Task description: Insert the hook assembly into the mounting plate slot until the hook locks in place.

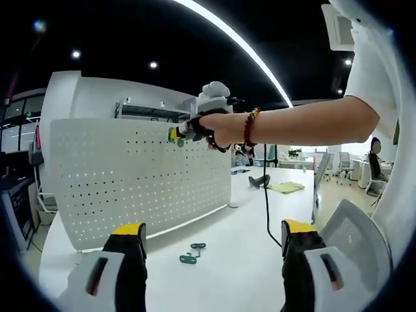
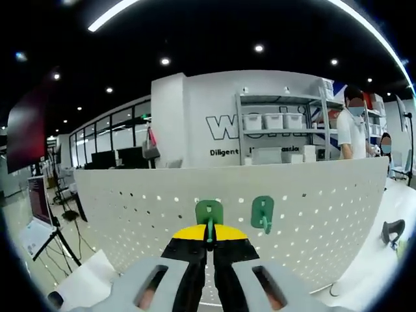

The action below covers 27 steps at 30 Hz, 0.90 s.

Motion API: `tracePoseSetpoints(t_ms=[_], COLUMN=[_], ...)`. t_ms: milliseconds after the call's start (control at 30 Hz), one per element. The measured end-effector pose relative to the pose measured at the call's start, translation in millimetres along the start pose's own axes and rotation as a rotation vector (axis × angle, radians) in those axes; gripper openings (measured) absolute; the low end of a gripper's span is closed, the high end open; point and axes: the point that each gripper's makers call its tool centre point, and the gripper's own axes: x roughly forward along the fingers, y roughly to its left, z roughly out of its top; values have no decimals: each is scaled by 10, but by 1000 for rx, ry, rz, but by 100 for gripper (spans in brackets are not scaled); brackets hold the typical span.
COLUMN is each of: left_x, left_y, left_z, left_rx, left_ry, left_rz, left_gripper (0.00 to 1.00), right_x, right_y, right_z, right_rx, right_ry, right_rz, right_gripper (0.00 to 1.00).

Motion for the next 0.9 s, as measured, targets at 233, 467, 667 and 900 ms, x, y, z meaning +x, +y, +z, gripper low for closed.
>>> tracePoseSetpoints(t_ms=[233,467,667,900], left_x=[-21,-39,-39,-37], left_y=[35,85,119,151], left_z=[-56,-93,-89,-130], left_rx=[-2,-14,-13,-19], left_ry=[18,21,19,34], left_rz=[8,16,23,31], left_gripper=[87,88,87,87], right_x=[69,156,220,252], right_y=[-54,-88,-100,-114], right_z=[-5,8,23,-31], right_rx=[3,16,12,36], right_ry=[7,17,23,46], right_rz=[-16,-28,-29,-31], right_gripper=[1,1,1,1])
